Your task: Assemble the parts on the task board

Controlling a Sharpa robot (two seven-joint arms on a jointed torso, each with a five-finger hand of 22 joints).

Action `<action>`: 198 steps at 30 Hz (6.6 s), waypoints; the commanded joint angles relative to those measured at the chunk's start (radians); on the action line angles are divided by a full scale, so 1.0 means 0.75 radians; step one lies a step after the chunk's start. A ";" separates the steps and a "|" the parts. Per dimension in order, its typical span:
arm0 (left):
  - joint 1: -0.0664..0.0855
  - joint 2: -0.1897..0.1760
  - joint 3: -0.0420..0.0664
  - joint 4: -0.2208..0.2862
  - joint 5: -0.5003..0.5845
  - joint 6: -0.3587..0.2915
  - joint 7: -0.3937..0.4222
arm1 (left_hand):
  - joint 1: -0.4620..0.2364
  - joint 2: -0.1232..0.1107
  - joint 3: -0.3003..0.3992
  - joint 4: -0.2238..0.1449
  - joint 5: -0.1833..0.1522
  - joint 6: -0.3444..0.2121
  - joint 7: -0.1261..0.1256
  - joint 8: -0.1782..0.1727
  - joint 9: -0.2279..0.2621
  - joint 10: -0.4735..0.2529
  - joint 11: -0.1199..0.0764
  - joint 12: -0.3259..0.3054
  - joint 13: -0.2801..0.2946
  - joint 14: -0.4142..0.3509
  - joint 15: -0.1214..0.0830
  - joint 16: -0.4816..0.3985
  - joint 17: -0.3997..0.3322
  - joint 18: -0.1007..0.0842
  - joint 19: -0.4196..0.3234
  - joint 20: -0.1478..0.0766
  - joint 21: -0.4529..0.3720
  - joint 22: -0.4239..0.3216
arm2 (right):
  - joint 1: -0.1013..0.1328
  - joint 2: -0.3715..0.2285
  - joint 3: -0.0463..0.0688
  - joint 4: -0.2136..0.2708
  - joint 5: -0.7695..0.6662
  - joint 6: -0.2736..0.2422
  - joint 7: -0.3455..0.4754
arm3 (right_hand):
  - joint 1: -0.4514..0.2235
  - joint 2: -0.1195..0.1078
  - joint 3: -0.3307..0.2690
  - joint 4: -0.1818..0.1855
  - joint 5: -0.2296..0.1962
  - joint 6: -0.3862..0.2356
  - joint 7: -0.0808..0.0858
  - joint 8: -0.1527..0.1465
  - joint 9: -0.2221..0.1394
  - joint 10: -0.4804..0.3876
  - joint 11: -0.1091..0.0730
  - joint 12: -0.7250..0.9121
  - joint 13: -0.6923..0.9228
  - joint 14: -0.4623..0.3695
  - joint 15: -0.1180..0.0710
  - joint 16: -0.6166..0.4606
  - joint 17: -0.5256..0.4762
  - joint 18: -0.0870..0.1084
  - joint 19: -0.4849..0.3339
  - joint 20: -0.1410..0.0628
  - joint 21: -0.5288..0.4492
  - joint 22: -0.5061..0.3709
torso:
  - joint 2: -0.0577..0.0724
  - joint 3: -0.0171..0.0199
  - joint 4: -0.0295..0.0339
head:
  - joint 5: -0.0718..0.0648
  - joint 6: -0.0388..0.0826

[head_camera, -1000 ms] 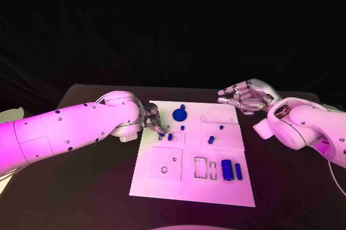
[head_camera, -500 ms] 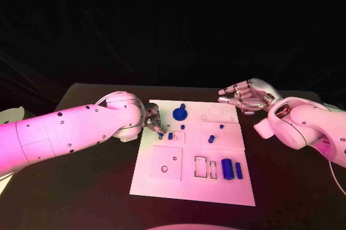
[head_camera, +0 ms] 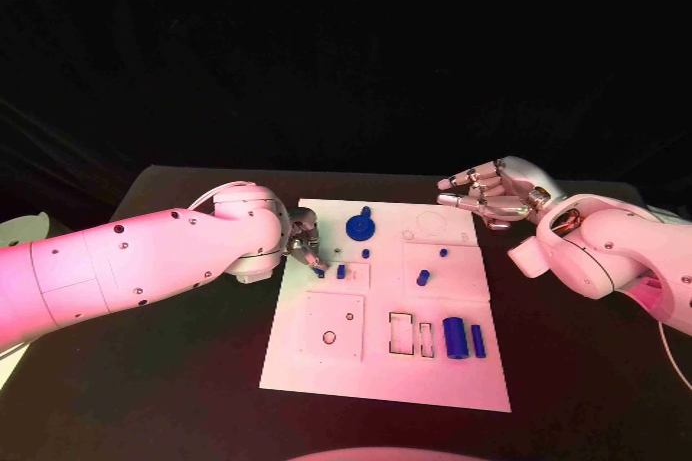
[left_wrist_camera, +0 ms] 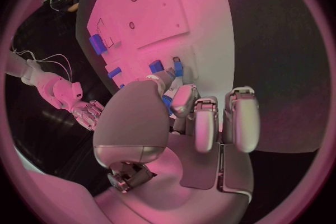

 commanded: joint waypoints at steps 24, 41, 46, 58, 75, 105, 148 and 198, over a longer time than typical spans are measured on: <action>-0.007 0.012 -0.016 -0.009 0.011 0.054 -0.011 | -0.012 0.012 0.116 -0.088 -0.014 0.034 -0.028 0.010 0.003 0.008 -0.003 -0.001 0.001 0.140 -0.008 0.004 0.351 0.004 0.095 -0.007 -0.002 0.236 | -0.003 -0.001 0.000 0.004 0.002 0.023 0.018 | 0.000 0.014 -0.007 -0.003 -0.008 0.002 0.002 0.005 0.002 -0.013 0.001 -0.007 -0.002 0.083 0.000 -0.008 0.115 0.011 -0.010 0.002 -0.006 -0.001 | 0.000 0.0018 -0.0013 | -0.002 -0.009; -0.009 0.041 -0.021 -0.041 0.021 0.065 -0.042 | -0.136 -0.009 -0.034 0.021 -0.015 0.070 -0.046 0.045 0.039 0.024 -0.017 0.032 0.032 0.140 -0.019 0.004 0.351 -0.001 0.102 -0.015 0.013 0.253 | -0.003 -0.004 0.000 0.009 0.001 0.023 0.018 | 0.000 0.014 -0.008 -0.003 -0.008 0.002 0.002 0.005 0.002 -0.013 0.001 -0.008 -0.002 0.083 0.000 -0.008 0.115 0.011 -0.010 0.002 -0.006 -0.001 | 0.000 0.0019 -0.0008 | -0.009 -0.014; -0.009 0.046 -0.021 -0.046 0.026 0.070 -0.055 | -0.143 -0.013 -0.060 0.034 -0.015 0.079 -0.050 0.051 0.045 0.027 -0.020 0.037 0.037 0.140 -0.022 0.004 0.351 -0.004 0.105 -0.018 0.023 0.262 | -0.003 -0.005 0.000 0.011 0.001 0.022 0.017 | 0.000 0.015 -0.008 -0.003 -0.007 0.002 0.002 0.005 0.002 -0.013 0.001 -0.008 -0.003 0.083 0.000 -0.008 0.115 0.011 -0.011 0.002 -0.006 -0.001 | 0.000 0.0018 -0.0016 | -0.010 -0.015; -0.009 0.054 -0.021 -0.074 0.028 0.081 -0.075 | -0.180 -0.019 -0.133 0.081 -0.014 0.085 -0.053 0.057 0.055 0.030 -0.024 0.039 0.039 0.140 -0.026 0.004 0.351 -0.007 0.109 -0.022 0.034 0.273 | -0.003 -0.009 0.000 0.018 0.001 0.022 0.016 | 0.000 0.016 -0.008 -0.003 -0.007 0.002 0.002 0.005 0.002 -0.013 0.001 -0.009 -0.004 0.083 0.000 -0.008 0.114 0.011 -0.011 0.002 -0.007 -0.002 | -0.001 0.0008 0.0004 | -0.013 -0.015; -0.009 0.055 -0.021 -0.092 0.029 0.093 -0.086 | -0.225 -0.024 -0.271 0.166 -0.012 0.091 -0.054 0.061 0.067 0.030 -0.025 0.036 0.036 0.140 -0.029 0.004 0.351 -0.009 0.113 -0.025 0.042 0.282 | -0.003 -0.010 0.000 0.023 0.000 0.023 0.013 | -0.006 0.017 -0.013 -0.001 -0.004 0.001 0.003 0.005 0.002 -0.014 0.002 -0.010 -0.006 0.082 0.001 -0.011 0.111 0.012 -0.012 0.002 -0.010 -0.007 | 0.000 -0.0002 -0.0003 | -0.014 -0.010; -0.006 -0.056 0.006 -0.016 0.421 -0.384 0.195 | -0.343 0.009 -0.500 0.175 -0.001 -0.102 0.026 -0.039 0.013 -0.322 0.044 -0.490 -0.466 0.093 0.020 -0.092 0.219 0.096 -0.051 0.012 -0.447 -0.094 | -0.003 -0.006 0.000 0.010 -0.002 0.024 0.012 | -0.010 0.017 -0.017 0.001 0.000 0.000 0.003 0.005 0.001 -0.015 0.002 -0.010 -0.007 0.082 0.001 -0.011 0.110 0.012 -0.014 0.002 -0.012 -0.010 | -0.002 0.0016 0.0016 | -0.019 -0.005; -0.062 0.213 -0.042 -0.199 -0.452 -0.368 0.608 | 0.264 -0.075 -0.318 0.006 0.047 0.111 0.100 -0.481 -0.710 -0.393 0.143 -1.300 -1.375 0.059 0.089 -0.369 -0.175 0.135 0.063 0.066 -0.824 -0.395 | -0.003 0.007 0.000 0.007 -0.002 0.036 0.013 | -0.009 0.020 -0.018 0.000 0.006 0.001 0.003 0.005 0.002 -0.013 0.002 -0.006 -0.005 0.083 0.001 -0.009 0.114 0.012 -0.012 0.003 -0.011 -0.008 | 0.005 0.0014 -0.0065 | -0.047 0.010; -0.066 0.136 0.000 -0.108 -0.353 -0.436 0.620 | 0.243 -0.035 0.030 -0.129 0.045 0.259 0.109 -0.550 -0.794 -0.193 0.133 -1.453 -1.438 0.052 0.081 -0.303 -0.199 0.126 0.057 0.055 -0.766 -0.327 | -0.003 0.006 0.000 0.008 -0.005 0.037 0.017 | -0.008 0.022 -0.019 -0.001 0.008 0.001 0.003 0.005 0.002 -0.013 0.002 -0.004 -0.005 0.083 0.001 -0.009 0.114 0.012 -0.011 0.002 -0.011 -0.007 | 0.001 0.0015 -0.0016 | -0.049 0.020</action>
